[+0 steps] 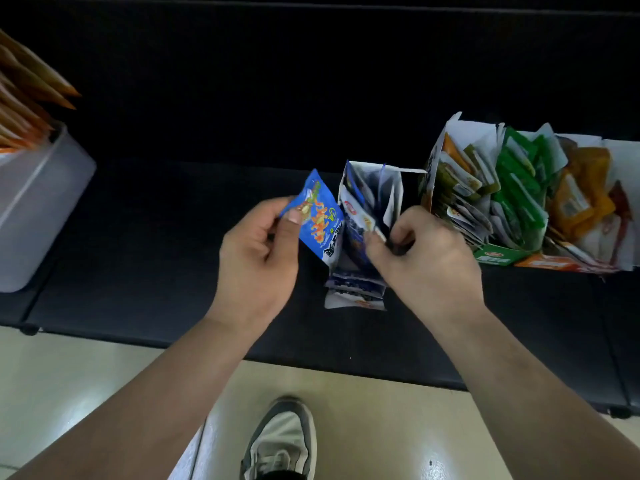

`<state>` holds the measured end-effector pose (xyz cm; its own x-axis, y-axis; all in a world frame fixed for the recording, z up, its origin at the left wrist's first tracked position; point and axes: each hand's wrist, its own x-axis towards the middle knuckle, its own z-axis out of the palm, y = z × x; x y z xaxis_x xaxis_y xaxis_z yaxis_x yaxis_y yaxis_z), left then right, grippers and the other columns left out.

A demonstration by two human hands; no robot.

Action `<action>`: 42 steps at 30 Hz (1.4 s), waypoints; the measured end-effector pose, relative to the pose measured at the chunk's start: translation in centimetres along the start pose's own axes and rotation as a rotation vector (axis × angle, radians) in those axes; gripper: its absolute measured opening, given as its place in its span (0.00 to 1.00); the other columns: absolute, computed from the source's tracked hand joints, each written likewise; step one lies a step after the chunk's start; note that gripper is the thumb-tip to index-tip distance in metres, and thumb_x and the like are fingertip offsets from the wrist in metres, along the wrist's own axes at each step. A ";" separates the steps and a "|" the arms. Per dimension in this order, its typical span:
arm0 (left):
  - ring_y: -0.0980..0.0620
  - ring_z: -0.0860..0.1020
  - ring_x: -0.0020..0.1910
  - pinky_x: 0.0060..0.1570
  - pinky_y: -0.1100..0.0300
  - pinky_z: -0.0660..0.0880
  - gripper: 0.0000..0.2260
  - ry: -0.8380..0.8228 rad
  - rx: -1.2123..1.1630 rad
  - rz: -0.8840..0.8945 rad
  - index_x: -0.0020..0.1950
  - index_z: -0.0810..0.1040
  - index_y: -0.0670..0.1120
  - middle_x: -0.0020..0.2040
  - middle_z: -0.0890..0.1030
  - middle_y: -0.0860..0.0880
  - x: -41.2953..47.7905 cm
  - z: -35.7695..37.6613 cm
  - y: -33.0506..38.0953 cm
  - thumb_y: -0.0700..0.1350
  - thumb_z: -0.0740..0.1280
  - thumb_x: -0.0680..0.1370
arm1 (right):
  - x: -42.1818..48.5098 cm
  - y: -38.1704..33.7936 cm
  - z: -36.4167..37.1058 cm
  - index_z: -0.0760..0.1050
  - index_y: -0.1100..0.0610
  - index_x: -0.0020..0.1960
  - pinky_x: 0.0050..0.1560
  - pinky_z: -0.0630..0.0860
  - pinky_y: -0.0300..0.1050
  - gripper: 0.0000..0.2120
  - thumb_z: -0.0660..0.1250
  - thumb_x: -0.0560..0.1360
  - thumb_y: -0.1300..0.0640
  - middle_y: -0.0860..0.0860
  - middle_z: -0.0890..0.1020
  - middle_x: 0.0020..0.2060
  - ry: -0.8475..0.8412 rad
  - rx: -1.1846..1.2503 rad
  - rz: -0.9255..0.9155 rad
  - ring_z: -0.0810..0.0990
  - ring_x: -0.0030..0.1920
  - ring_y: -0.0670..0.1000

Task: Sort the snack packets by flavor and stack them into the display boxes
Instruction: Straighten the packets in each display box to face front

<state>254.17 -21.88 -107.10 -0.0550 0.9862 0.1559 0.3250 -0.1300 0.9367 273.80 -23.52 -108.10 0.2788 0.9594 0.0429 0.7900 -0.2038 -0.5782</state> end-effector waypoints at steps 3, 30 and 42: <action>0.66 0.81 0.47 0.47 0.74 0.72 0.08 0.060 0.002 -0.048 0.58 0.82 0.47 0.48 0.85 0.58 0.5 -0.4 -0.5 0.42 0.63 0.86 | 0.3 0.2 -0.2 0.73 0.49 0.43 0.41 0.81 0.56 0.15 0.72 0.74 0.40 0.45 0.81 0.35 -0.039 0.175 0.112 0.81 0.39 0.51; 0.47 0.87 0.53 0.51 0.54 0.84 0.09 0.122 -0.639 -0.678 0.62 0.75 0.40 0.55 0.86 0.41 -0.3 4.1 -0.3 0.32 0.61 0.84 | -2.9 0.3 -3.2 0.84 0.59 0.53 0.47 0.79 0.39 0.06 0.69 0.78 0.63 0.51 0.88 0.47 -0.354 0.878 -0.011 0.86 0.49 0.49; 0.56 0.82 0.41 0.43 0.71 0.73 0.13 -0.175 -0.226 -0.314 0.50 0.82 0.40 0.40 0.84 0.40 -1.9 2.5 -0.7 0.29 0.58 0.80 | -1.9 -1.4 -3.5 0.74 0.44 0.54 0.36 0.86 0.58 0.06 0.61 0.86 0.55 0.53 0.84 0.50 -0.120 0.898 0.121 0.88 0.36 0.59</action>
<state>256.38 -23.40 -108.81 0.0494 0.9814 -0.1856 0.1017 0.1800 0.9784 274.12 -25.71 -104.51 0.2337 0.9655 -0.1149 0.0234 -0.1237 -0.9920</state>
